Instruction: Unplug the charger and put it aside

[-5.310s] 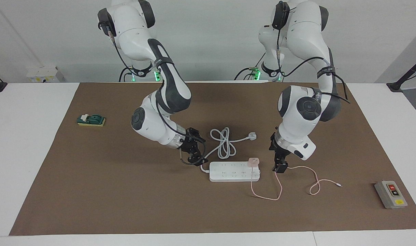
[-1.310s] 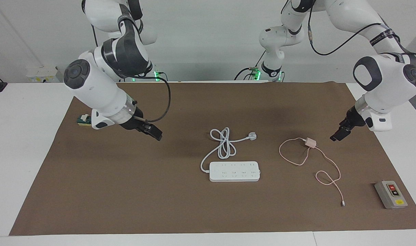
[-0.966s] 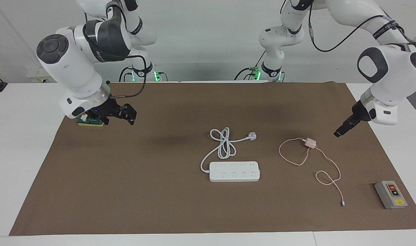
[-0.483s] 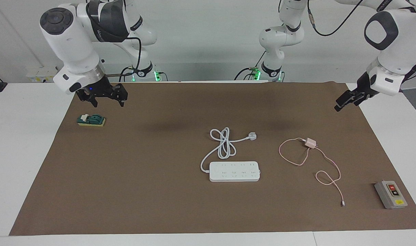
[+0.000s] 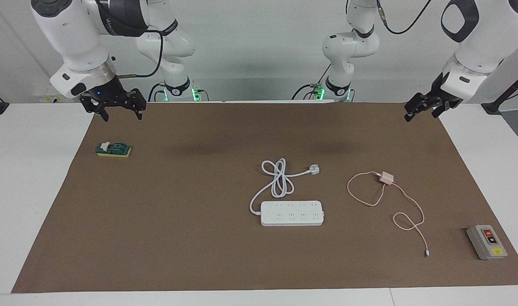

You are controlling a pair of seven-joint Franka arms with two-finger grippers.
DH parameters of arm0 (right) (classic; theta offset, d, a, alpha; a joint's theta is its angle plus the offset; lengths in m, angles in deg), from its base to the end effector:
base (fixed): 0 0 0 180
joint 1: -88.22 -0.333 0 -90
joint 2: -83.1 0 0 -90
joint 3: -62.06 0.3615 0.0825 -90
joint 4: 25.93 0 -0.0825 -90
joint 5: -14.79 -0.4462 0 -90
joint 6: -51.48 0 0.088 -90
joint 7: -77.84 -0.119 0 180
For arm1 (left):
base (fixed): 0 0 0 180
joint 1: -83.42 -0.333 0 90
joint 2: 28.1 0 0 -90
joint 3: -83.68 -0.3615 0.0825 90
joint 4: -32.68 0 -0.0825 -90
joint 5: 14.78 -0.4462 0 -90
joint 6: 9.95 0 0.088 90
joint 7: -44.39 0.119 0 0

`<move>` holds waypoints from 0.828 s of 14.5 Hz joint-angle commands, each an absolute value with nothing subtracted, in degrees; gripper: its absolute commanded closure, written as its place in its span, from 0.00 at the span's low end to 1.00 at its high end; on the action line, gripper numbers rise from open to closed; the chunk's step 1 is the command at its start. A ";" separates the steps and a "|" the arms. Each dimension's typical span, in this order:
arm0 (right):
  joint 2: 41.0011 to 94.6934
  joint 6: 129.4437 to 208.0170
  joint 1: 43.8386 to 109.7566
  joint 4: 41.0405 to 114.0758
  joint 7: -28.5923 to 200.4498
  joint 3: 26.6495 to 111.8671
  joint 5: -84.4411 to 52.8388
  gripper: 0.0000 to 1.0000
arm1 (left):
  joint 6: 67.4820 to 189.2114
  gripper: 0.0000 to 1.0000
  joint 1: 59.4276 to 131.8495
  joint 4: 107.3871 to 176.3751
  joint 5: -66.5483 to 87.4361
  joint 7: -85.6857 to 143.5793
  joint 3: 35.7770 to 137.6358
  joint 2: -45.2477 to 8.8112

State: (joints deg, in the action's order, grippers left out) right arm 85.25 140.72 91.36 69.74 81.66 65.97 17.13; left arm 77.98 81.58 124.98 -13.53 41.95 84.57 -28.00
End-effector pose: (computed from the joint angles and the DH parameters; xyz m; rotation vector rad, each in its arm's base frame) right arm 0.5982 0.0039 0.6271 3.0954 0.1254 -0.1177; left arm 0.6108 0.0075 0.6326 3.1170 0.0923 -0.1221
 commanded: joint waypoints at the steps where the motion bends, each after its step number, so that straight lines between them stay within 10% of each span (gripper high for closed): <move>1: 85.12 138.76 92.09 67.94 81.71 66.98 17.07 0.00 | 78.74 0.00 83.25 125.67 -14.52 42.89 83.77 -28.45; 12: 85.56 139.20 92.00 68.90 76.88 66.89 14.53 0.00 | 78.38 0.00 83.86 123.92 -14.69 45.36 83.77 -27.58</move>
State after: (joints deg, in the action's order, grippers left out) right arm 85.26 139.34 91.35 68.68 78.70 66.43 15.70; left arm 78.68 82.98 124.77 -13.54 44.61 84.38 -27.94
